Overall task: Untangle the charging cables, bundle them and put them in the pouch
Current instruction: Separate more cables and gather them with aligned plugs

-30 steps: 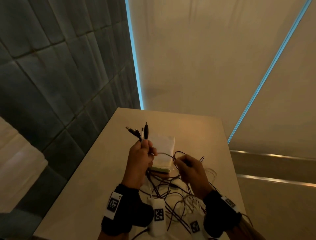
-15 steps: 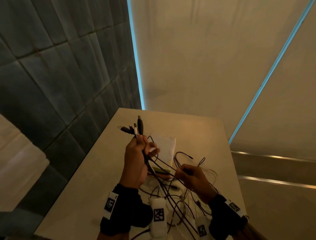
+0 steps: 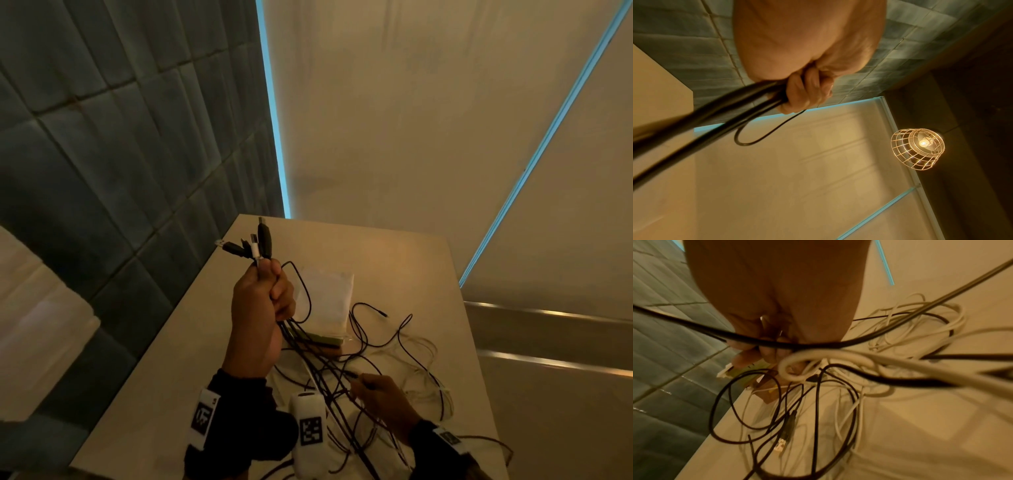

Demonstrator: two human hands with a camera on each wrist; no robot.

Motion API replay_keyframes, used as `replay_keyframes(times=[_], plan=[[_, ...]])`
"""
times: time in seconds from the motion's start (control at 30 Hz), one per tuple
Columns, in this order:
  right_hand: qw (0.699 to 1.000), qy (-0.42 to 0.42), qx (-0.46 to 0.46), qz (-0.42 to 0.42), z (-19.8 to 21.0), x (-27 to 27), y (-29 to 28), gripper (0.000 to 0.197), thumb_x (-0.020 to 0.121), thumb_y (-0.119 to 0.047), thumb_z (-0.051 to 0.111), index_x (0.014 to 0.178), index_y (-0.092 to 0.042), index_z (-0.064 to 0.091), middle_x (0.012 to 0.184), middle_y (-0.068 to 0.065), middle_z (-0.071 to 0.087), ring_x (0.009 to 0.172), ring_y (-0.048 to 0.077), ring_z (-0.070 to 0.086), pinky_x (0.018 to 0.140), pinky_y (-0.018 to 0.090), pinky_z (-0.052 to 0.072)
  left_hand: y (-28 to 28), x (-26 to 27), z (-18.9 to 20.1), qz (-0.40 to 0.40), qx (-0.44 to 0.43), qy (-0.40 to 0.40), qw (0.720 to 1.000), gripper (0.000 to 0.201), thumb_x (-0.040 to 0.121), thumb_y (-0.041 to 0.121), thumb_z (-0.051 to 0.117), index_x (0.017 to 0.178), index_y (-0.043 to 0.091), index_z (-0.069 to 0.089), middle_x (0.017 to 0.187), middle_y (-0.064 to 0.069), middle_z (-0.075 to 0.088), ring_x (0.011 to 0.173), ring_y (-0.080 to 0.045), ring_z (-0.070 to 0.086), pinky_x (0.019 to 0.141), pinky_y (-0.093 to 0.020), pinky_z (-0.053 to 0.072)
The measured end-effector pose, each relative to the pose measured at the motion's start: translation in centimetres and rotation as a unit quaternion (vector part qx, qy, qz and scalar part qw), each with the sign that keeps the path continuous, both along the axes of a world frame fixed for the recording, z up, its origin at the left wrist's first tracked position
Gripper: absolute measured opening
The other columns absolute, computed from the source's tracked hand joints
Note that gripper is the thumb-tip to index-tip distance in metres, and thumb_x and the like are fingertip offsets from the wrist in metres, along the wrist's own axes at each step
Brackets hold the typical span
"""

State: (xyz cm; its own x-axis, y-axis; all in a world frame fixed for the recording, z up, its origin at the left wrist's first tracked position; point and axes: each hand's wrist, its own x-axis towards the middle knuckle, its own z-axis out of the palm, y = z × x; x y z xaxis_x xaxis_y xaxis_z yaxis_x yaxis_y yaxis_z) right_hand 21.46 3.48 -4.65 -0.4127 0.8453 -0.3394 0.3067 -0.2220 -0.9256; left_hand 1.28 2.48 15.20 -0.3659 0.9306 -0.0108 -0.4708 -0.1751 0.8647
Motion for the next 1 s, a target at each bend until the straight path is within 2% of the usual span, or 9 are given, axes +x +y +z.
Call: replay_keyframes(times=[0.13, 0.2, 0.37, 0.53, 0.6, 0.63, 0.7, 0.83, 1.0], plan=[[0.999, -0.052, 0.011, -0.003, -0.6, -1.2, 0.3, 0.036, 0.095, -0.017, 0.055, 0.059, -0.022, 0.059, 0.053, -0.010, 0.048, 0.052, 0.004, 0.042, 0.052, 0.017, 0.034, -0.2, -0.3, -0.1, 0.009, -0.018, 0.018, 1.000, 0.033, 0.104, 0.021, 0.032, 0.074, 0.014, 0.046, 0.048, 0.007, 0.035, 0.038, -0.005, 0.023, 0.036, -0.020, 0.018], [0.997, -0.065, 0.037, -0.036, 0.5, -1.6, 0.7, 0.029, 0.090, -0.019, 0.060, 0.061, -0.020, 0.059, 0.060, -0.005, 0.054, 0.057, 0.009, 0.048, 0.055, 0.026, 0.040, -0.2, -0.3, -0.2, 0.017, -0.034, 0.039, 0.999, 0.034, 0.104, 0.022, 0.031, 0.075, 0.013, 0.045, 0.048, 0.006, 0.035, 0.037, -0.005, 0.023, 0.036, -0.019, 0.019], [0.981, 0.145, 0.080, -0.096, 8.4, -2.9, 1.5, 0.017, 0.092, -0.010, 0.061, 0.084, 0.005, 0.061, 0.059, 0.000, 0.052, 0.050, 0.017, 0.045, 0.046, 0.028, 0.040, -0.6, 0.1, -1.1, 0.027, -0.099, 0.089, 0.991, 0.033, 0.105, 0.021, 0.031, 0.077, 0.013, 0.045, 0.056, 0.000, 0.046, 0.042, -0.009, 0.024, 0.040, -0.021, 0.020], [0.954, 0.246, 0.160, -0.054, 14.4, -4.1, 1.2, 0.016, 0.090, -0.006, 0.063, 0.086, 0.008, 0.060, 0.070, 0.016, 0.051, 0.055, 0.025, 0.041, 0.048, 0.026, 0.043, -0.4, 1.3, -1.9, 0.015, -0.167, 0.146, 0.975, 0.032, 0.105, 0.022, 0.030, 0.079, 0.013, 0.045, 0.058, -0.002, 0.063, 0.044, -0.011, 0.029, 0.040, -0.021, 0.024], [0.946, 0.279, 0.160, -0.027, 15.8, -4.2, 0.7, 0.012, 0.090, 0.003, 0.059, 0.085, 0.014, 0.058, 0.066, 0.010, 0.056, 0.052, 0.024, 0.046, 0.049, 0.020, 0.046, -0.6, 1.9, -1.7, 0.002, -0.177, 0.155, 0.972, 0.030, 0.105, 0.023, 0.031, 0.082, 0.011, 0.047, 0.055, 0.000, 0.059, 0.046, -0.011, 0.032, 0.041, -0.020, 0.027], [0.944, 0.288, 0.159, -0.009, 16.1, -4.2, 0.5, 0.008, 0.090, 0.008, 0.056, 0.085, 0.014, 0.058, 0.063, 0.001, 0.060, 0.051, 0.016, 0.052, 0.051, 0.017, 0.047, -0.6, 2.2, -1.5, -0.008, -0.173, 0.141, 0.975, 0.029, 0.105, 0.023, 0.031, 0.083, 0.011, 0.047, 0.055, 0.001, 0.060, 0.047, -0.011, 0.033, 0.041, -0.020, 0.029], [0.944, 0.287, 0.164, 0.022, 15.9, -4.3, 0.2, 0.006, 0.088, 0.008, 0.057, 0.086, 0.013, 0.061, 0.063, -0.007, 0.064, 0.054, 0.004, 0.056, 0.055, 0.015, 0.046, -0.6, 2.4, -1.1, -0.021, -0.146, 0.080, 0.986, 0.028, 0.104, 0.023, 0.032, 0.083, 0.013, 0.047, 0.063, 0.000, 0.065, 0.046, -0.010, 0.034, 0.042, -0.021, 0.029], [0.958, 0.236, 0.160, 0.013, 12.8, -3.1, 1.3, 0.010, 0.088, -0.005, 0.062, 0.082, 0.002, 0.068, 0.073, -0.003, 0.066, 0.065, 0.004, 0.056, 0.062, 0.016, 0.044, -0.1, 1.6, -0.5, -0.014, -0.075, -0.040, 0.996, 0.031, 0.104, 0.021, 0.031, 0.077, 0.017, 0.045, 0.055, 0.006, 0.041, 0.040, -0.005, 0.026, 0.038, -0.019, 0.023], [0.985, 0.104, 0.127, -0.060, 7.0, 0.0, 2.8, 0.022, 0.093, -0.012, 0.060, 0.075, -0.002, 0.068, 0.059, -0.010, 0.056, 0.057, -0.001, 0.046, 0.054, 0.011, 0.037, -0.3, 0.7, 0.3, -0.003, -0.027, -0.053, 0.998, 0.031, 0.103, 0.016, 0.030, 0.074, 0.017, 0.044, 0.049, 0.009, 0.036, 0.039, -0.004, 0.025, 0.039, -0.019, 0.021]])
